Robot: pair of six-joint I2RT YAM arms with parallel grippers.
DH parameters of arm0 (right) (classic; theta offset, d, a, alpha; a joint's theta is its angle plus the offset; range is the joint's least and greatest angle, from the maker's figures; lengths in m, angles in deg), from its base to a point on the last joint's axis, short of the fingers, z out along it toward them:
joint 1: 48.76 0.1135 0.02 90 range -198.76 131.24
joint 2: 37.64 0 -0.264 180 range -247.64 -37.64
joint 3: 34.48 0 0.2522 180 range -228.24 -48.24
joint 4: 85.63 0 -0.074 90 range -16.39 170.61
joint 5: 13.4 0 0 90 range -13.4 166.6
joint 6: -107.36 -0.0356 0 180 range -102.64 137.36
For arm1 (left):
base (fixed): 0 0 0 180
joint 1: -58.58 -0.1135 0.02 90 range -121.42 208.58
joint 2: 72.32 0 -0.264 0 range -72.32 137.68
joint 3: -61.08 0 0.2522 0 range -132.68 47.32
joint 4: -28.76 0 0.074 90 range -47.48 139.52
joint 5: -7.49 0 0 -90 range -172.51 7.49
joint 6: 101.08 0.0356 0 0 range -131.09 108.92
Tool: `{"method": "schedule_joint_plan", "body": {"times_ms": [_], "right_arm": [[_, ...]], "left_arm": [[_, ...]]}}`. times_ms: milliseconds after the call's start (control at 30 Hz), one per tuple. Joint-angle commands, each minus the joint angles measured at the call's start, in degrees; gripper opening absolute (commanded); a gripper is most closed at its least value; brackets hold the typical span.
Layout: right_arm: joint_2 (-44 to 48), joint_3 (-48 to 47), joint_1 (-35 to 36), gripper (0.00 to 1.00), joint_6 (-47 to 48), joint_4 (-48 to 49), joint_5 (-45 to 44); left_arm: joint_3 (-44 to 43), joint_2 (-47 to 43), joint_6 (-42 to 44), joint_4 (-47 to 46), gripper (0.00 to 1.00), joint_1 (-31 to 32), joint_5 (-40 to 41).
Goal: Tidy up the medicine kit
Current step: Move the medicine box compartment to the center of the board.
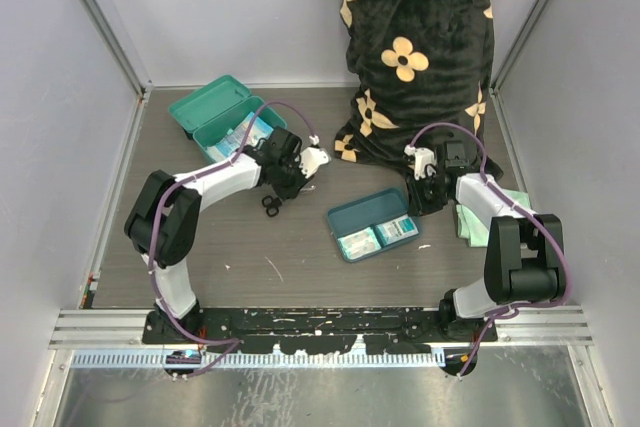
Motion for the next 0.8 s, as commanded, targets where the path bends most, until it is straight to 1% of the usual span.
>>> {"method": "schedule_joint_plan", "body": {"times_ms": [0, 267, 533, 767], "right_arm": [[0.0, -2.9, 0.2, 0.28, -0.8, 0.4, 2.0], [-2.7, -4.3, 0.9, 0.24, -3.0, 0.6, 4.4], [-3.6, -3.6, 1.1, 0.19, -9.7, 4.1, 6.8], [-2.5, -0.9, 1.1, 0.17, -15.8, 8.3, 7.5]], "left_arm": [[0.7, -3.9, -1.1, -3.7, 0.02, -0.8, -1.0], [2.2, -6.3, -3.3, -5.1, 0.01, -1.3, -2.2], [3.2, -7.8, -8.6, -6.2, 0.01, -1.3, -2.8], [0.3, -8.2, -10.4, -2.7, 0.02, -1.3, -3.5]]}}
